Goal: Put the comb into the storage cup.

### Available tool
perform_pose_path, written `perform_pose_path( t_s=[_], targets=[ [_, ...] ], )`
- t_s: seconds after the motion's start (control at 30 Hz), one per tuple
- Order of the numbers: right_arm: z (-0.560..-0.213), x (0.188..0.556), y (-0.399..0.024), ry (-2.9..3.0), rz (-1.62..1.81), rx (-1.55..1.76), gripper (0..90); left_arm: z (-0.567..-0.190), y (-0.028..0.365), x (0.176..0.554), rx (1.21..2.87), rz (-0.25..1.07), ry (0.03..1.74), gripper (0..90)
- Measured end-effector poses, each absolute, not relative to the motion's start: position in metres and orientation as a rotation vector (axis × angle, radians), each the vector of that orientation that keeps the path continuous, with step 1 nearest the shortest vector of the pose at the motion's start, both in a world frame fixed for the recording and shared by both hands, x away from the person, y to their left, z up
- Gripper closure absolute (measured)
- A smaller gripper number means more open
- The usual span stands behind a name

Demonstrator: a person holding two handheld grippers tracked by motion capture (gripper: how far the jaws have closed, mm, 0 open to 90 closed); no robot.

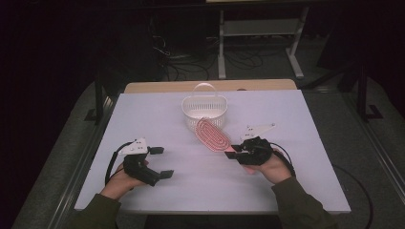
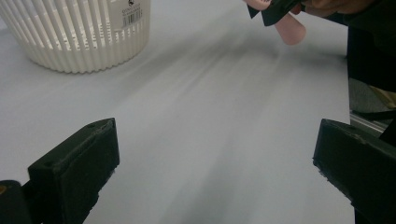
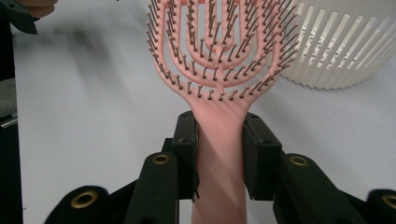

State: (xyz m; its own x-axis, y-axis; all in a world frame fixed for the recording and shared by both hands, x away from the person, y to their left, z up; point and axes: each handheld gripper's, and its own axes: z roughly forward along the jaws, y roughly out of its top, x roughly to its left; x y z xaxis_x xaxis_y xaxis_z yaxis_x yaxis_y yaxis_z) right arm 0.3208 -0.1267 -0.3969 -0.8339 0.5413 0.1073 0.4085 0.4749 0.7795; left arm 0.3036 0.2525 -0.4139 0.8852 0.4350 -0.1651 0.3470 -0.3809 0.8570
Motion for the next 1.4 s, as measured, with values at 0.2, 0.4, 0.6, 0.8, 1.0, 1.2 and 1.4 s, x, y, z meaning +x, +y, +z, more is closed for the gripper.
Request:
perform_pose_path(
  t_s=[0.2,0.4,0.6,0.8,1.0,1.2,1.4],
  targets=[
    [-0.397,0.32,-0.126,2.56,1.297,0.825,68.4,-0.412,0.249,0.306,1.981,0.092,0.563,0.2],
    [-0.397,0.321,-0.125,2.561,1.302,0.825,68.4,-0.408,0.244,0.309,1.963,0.096,0.557,0.2],
    [-0.397,0.32,-0.126,2.553,1.311,0.828,68.4,-0.406,0.242,0.311,1.95,0.103,0.57,0.2],
    [-0.394,0.321,-0.128,2.533,1.329,0.832,68.4,-0.403,0.232,0.317,1.947,0.094,0.578,0.3],
    [-0.393,0.321,-0.129,2.526,1.33,0.832,68.4,-0.395,0.22,0.326,1.926,0.097,0.566,0.4],
    [-0.391,0.321,-0.131,2.513,1.335,0.83,68.4,-0.389,0.204,0.332,1.933,0.091,0.531,0.8],
    [-0.391,0.321,-0.132,2.503,1.341,0.832,68.4,-0.389,0.191,0.337,1.934,0.078,0.515,0.8]
  ],
)
